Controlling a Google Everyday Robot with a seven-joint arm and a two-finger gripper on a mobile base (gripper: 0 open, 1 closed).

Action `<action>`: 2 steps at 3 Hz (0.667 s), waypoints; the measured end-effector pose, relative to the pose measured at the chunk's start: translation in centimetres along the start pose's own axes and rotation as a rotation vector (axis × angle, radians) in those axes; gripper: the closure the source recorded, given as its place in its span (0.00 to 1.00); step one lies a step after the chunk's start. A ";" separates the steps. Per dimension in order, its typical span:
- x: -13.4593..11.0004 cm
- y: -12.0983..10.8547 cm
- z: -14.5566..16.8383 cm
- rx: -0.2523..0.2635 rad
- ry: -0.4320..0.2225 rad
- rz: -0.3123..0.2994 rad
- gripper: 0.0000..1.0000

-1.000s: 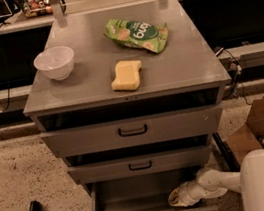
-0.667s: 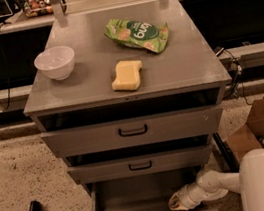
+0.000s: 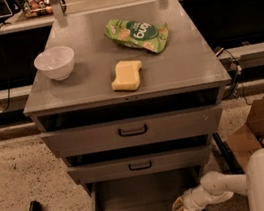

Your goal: Open bottom drawer

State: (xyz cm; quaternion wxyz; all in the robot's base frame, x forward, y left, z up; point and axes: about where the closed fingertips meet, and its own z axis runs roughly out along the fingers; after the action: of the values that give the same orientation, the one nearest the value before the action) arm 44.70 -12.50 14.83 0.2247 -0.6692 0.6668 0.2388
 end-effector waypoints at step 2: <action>-0.4 1.2 -2.6 0.056 -0.037 -0.008 1.00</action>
Offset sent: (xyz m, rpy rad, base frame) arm -0.0201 -0.0450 0.0735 0.1099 -0.1712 -0.1155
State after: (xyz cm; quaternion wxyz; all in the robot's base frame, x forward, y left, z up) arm 43.57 -13.80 17.19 0.2563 -0.6609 0.6663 0.2315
